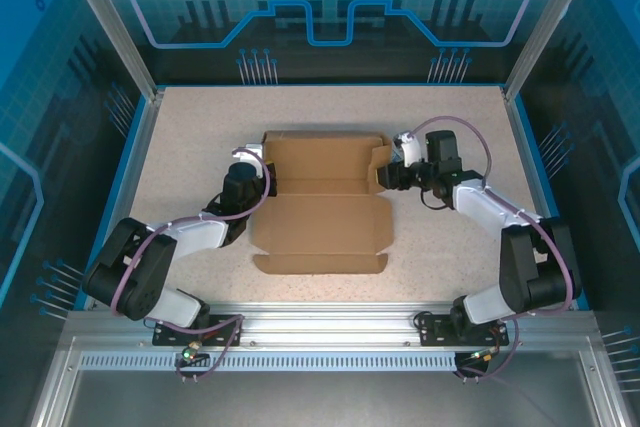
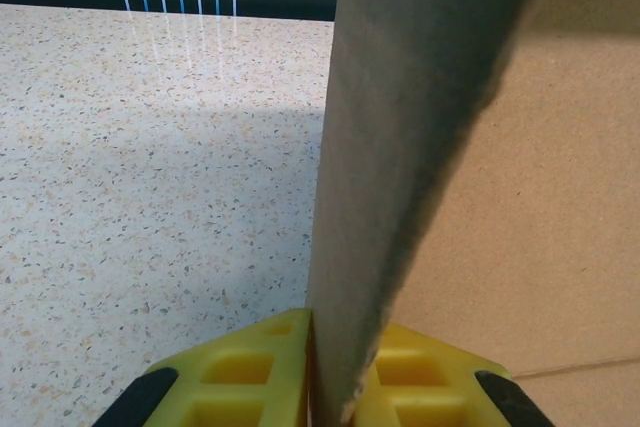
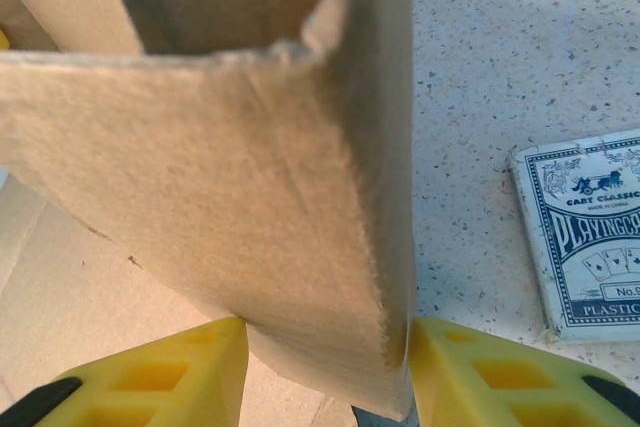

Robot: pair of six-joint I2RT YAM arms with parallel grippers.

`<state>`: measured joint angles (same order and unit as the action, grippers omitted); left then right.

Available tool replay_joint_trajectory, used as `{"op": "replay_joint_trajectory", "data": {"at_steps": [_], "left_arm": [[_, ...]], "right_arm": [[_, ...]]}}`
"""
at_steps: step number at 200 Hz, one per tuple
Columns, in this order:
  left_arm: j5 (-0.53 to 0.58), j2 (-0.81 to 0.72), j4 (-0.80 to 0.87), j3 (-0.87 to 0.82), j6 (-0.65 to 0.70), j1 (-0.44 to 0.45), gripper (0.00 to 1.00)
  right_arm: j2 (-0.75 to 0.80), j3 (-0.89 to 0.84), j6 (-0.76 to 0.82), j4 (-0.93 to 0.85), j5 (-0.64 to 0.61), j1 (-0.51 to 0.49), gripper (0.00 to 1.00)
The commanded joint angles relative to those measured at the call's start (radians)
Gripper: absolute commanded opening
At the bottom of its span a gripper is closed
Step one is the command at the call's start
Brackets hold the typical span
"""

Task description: Fold the paper box

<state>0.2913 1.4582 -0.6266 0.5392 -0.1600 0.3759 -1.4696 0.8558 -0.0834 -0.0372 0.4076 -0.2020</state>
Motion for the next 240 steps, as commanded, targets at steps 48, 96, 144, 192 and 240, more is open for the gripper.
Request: {"op": "replay_joint_trajectory", "data": {"at_steps": [48,96,144,192,240], "left_arm": [[-0.037,0.012,-0.039,0.002,-0.039,0.003,0.15],[-0.041,0.008,-0.042,0.001,-0.039,0.004,0.15],[-0.051,0.011,-0.046,0.002,-0.042,0.004,0.15],[-0.055,0.011,-0.046,0.002,-0.044,0.005,0.15],[-0.058,0.0,-0.038,0.002,-0.048,0.005,0.15]], "right_arm": [[-0.031,0.067,0.02,0.027,-0.042,-0.055,0.39],[-0.043,0.092,0.008,0.006,-0.184,-0.104,0.39],[-0.041,0.099,-0.042,-0.01,-0.338,-0.115,0.38],[-0.041,0.107,-0.054,-0.008,-0.387,-0.119,0.37],[-0.034,0.098,0.002,0.033,-0.25,-0.11,0.44]]}}
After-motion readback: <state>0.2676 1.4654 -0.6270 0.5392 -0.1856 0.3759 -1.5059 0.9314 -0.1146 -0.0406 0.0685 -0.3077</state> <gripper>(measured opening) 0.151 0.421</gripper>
